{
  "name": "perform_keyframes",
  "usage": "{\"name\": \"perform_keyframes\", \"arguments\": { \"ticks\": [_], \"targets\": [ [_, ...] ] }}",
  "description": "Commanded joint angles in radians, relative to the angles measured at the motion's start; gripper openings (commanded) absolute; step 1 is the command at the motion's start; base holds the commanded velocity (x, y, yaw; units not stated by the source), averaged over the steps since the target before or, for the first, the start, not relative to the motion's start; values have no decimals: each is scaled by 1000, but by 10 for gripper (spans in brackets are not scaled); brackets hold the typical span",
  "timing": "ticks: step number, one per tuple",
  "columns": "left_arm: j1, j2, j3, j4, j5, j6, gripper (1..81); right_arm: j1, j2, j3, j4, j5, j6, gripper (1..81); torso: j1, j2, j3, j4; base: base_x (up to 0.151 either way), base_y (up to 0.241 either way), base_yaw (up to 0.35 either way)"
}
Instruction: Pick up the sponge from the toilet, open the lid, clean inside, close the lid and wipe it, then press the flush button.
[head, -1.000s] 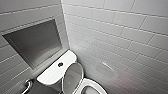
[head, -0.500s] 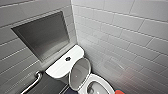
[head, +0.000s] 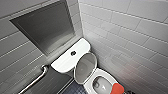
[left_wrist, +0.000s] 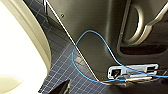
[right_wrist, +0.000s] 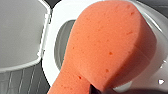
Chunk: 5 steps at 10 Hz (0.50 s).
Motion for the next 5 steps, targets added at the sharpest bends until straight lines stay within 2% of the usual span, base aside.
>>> {"name": "perform_keyframes", "arguments": {
  "ticks": [1,5],
  "targets": [
    [23,-6,-7,5,80,9,811,188,-34,6,3,-118,2,10,0,0,0,0,0,0,0],
    [23,1,-4,5,80,7,811,288,58,-106,-9,-219,1,10,1,1,0,0,0,0,0]
  ]
}}
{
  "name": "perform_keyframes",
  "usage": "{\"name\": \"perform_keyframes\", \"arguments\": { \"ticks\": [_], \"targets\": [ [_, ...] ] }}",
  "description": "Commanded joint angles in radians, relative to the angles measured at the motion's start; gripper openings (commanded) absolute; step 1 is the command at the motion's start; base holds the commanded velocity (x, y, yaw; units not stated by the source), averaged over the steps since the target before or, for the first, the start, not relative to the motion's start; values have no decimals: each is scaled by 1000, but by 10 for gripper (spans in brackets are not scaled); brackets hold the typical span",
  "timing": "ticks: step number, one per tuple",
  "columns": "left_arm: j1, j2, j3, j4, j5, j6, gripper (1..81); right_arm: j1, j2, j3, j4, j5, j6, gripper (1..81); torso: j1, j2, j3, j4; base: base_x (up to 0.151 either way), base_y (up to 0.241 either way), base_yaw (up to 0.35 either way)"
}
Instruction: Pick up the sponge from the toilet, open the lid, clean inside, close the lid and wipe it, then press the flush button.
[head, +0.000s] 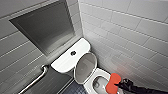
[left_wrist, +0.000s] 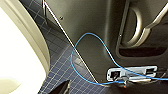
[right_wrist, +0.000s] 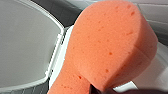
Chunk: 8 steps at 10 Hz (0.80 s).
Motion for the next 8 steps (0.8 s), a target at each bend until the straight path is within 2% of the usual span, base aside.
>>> {"name": "perform_keyframes", "arguments": {
  "ticks": [1,3,7,8],
  "targets": [
    [28,-1,0,5,83,7,811,128,39,-81,-7,-131,0,10,0,0,0,0,0,0,0],
    [30,-2,1,5,83,7,811,183,67,-114,-15,-132,0,10,0,0,0,0,0,0,0],
    [30,3,15,7,83,7,811,281,89,-100,-16,-178,-3,10,0,0,-88,0,0,0,0],
    [30,3,15,7,83,7,811,300,92,-88,-16,-186,-2,10,0,0,-57,0,0,0,0]
  ]
}}
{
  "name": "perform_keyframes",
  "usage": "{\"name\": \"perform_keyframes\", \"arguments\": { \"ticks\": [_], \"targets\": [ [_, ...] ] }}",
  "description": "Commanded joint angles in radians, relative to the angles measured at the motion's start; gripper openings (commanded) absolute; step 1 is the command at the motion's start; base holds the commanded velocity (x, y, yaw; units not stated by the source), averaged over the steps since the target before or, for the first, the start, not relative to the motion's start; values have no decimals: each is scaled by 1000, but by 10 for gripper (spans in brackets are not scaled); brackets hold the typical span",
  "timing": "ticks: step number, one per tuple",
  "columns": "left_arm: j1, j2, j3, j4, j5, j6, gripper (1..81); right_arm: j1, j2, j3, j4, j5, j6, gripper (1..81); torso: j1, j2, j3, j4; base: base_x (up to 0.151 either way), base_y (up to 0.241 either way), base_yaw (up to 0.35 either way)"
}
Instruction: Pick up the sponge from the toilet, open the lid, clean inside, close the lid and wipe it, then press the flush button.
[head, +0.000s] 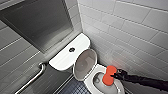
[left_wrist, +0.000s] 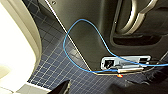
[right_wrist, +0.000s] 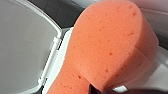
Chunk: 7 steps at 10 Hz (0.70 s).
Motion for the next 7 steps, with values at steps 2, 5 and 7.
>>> {"name": "perform_keyframes", "arguments": {
  "ticks": [2,5,7],
  "targets": [
    [33,-5,-4,6,83,7,811,173,1,44,-4,-69,-3,10,0,0,-6,0,0,0,0],
    [33,-4,-4,6,83,9,811,174,103,-23,-3,-68,-1,10,0,0,-10,0,0,0,0],
    [34,-5,-4,6,83,9,811,185,207,-204,20,-64,44,10,0,0,-10,0,0,0,0]
  ]
}}
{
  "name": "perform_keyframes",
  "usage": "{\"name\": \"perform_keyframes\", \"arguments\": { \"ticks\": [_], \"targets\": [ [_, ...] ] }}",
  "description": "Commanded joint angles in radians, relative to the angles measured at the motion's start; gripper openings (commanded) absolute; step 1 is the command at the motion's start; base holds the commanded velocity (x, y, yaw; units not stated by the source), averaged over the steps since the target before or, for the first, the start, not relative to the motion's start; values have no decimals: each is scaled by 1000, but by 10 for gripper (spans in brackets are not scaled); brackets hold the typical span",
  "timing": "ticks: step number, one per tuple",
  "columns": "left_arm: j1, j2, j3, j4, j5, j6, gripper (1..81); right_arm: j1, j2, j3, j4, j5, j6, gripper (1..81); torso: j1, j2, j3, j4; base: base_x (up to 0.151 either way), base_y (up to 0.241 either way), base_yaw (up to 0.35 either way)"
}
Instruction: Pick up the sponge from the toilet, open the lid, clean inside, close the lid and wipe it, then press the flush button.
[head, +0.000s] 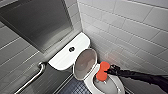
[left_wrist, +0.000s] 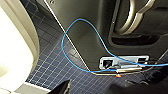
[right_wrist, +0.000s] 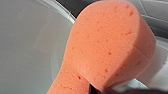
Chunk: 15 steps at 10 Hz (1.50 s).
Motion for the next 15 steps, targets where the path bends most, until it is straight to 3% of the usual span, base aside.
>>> {"name": "perform_keyframes", "arguments": {
  "ticks": [1,6,8,11,12,15],
  "targets": [
    [39,-11,-7,5,87,8,811,124,143,-253,17,-41,74,10,0,0,0,0,0,0,0],
    [42,-9,0,6,87,8,811,123,395,-656,23,-41,102,10,0,0,0,0,0,0,0],
    [42,-8,0,6,87,8,811,86,435,-731,23,-38,116,10,0,0,0,0,0,0,0],
    [42,-8,13,6,87,8,811,22,408,-801,26,-44,125,10,0,0,0,0,0,0,0],
    [42,-6,14,6,87,16,811,14,365,-752,25,-67,116,10,0,0,0,0,0,0,0],
    [42,-5,25,6,86,18,811,5,93,-278,12,-51,126,10,0,0,0,0,0,0,0]
  ]
}}
